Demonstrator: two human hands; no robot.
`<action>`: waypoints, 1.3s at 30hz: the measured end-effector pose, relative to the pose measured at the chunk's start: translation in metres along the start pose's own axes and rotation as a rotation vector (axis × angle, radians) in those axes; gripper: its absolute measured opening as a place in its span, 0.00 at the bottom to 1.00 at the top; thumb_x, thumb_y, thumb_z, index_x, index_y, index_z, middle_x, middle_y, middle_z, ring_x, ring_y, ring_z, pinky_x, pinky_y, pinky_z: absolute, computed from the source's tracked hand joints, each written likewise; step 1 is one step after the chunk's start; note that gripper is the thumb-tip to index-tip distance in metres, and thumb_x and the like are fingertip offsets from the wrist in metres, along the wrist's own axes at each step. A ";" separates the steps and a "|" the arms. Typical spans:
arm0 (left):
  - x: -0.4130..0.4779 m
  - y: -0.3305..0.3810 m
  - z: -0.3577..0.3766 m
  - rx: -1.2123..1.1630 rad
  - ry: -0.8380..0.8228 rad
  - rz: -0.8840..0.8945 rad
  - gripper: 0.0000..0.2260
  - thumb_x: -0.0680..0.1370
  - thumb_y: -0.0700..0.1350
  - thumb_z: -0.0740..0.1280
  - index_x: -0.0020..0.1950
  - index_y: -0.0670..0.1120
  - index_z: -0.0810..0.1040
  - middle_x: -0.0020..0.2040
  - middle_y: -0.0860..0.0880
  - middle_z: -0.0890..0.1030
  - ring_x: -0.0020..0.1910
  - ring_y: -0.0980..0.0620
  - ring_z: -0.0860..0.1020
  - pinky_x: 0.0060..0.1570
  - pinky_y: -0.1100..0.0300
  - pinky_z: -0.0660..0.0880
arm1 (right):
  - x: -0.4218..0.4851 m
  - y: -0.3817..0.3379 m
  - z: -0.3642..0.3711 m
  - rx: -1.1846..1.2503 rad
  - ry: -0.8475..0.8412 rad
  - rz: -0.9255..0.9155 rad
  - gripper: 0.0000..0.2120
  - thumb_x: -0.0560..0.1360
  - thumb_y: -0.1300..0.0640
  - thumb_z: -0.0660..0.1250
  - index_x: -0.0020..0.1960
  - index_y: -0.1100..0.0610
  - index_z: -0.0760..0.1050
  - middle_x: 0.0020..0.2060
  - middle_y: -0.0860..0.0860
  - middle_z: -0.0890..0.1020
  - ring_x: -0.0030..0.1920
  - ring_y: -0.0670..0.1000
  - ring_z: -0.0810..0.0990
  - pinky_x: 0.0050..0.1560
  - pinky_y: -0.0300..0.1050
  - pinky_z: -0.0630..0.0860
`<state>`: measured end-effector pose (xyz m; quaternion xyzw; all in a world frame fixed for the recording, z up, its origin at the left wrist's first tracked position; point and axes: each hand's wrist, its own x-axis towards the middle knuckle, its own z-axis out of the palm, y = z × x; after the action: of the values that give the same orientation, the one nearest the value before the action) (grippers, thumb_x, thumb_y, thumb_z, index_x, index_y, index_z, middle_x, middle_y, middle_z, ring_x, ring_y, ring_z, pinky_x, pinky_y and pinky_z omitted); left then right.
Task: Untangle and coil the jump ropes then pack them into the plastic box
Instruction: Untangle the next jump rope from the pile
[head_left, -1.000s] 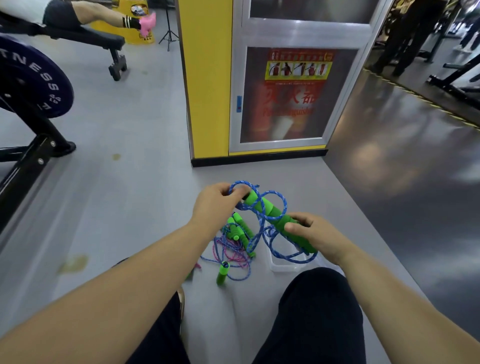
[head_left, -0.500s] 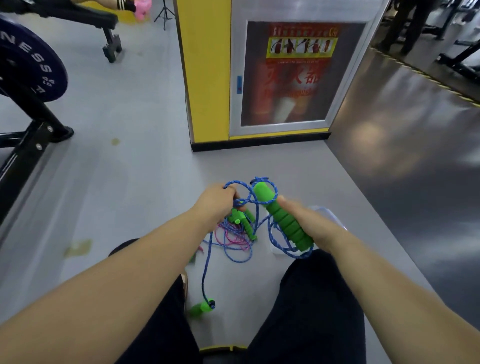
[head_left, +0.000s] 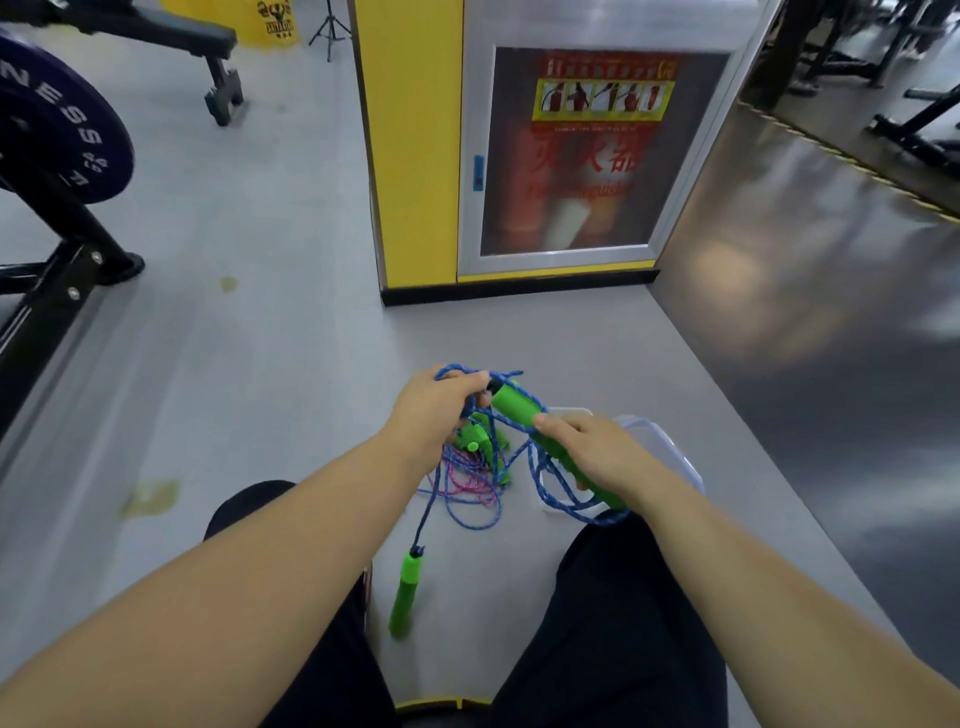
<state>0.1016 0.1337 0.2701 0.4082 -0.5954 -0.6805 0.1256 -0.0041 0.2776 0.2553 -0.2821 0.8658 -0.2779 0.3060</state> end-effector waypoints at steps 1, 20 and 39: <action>0.000 -0.001 -0.001 -0.063 0.018 -0.024 0.11 0.76 0.43 0.67 0.35 0.45 0.73 0.33 0.46 0.73 0.25 0.54 0.61 0.18 0.70 0.56 | -0.002 0.000 -0.001 0.007 -0.013 -0.014 0.24 0.75 0.38 0.58 0.52 0.60 0.76 0.37 0.54 0.73 0.33 0.52 0.73 0.37 0.46 0.74; -0.020 -0.031 0.024 1.081 -0.029 0.424 0.13 0.78 0.46 0.58 0.61 0.54 0.74 0.47 0.47 0.81 0.47 0.45 0.78 0.39 0.58 0.69 | -0.011 -0.007 0.026 0.782 -0.049 -0.227 0.12 0.77 0.46 0.61 0.53 0.53 0.74 0.30 0.39 0.79 0.32 0.41 0.76 0.35 0.35 0.72; -0.028 -0.024 0.016 1.333 0.050 0.771 0.12 0.78 0.48 0.58 0.58 0.50 0.77 0.47 0.47 0.81 0.43 0.42 0.80 0.34 0.57 0.68 | 0.006 -0.013 0.008 0.849 0.059 -0.149 0.05 0.76 0.60 0.65 0.51 0.55 0.74 0.44 0.55 0.77 0.42 0.50 0.77 0.46 0.41 0.76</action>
<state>0.1155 0.1697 0.2584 0.1764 -0.9767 -0.0764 0.0949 0.0021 0.2623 0.2563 -0.1850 0.6602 -0.6388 0.3490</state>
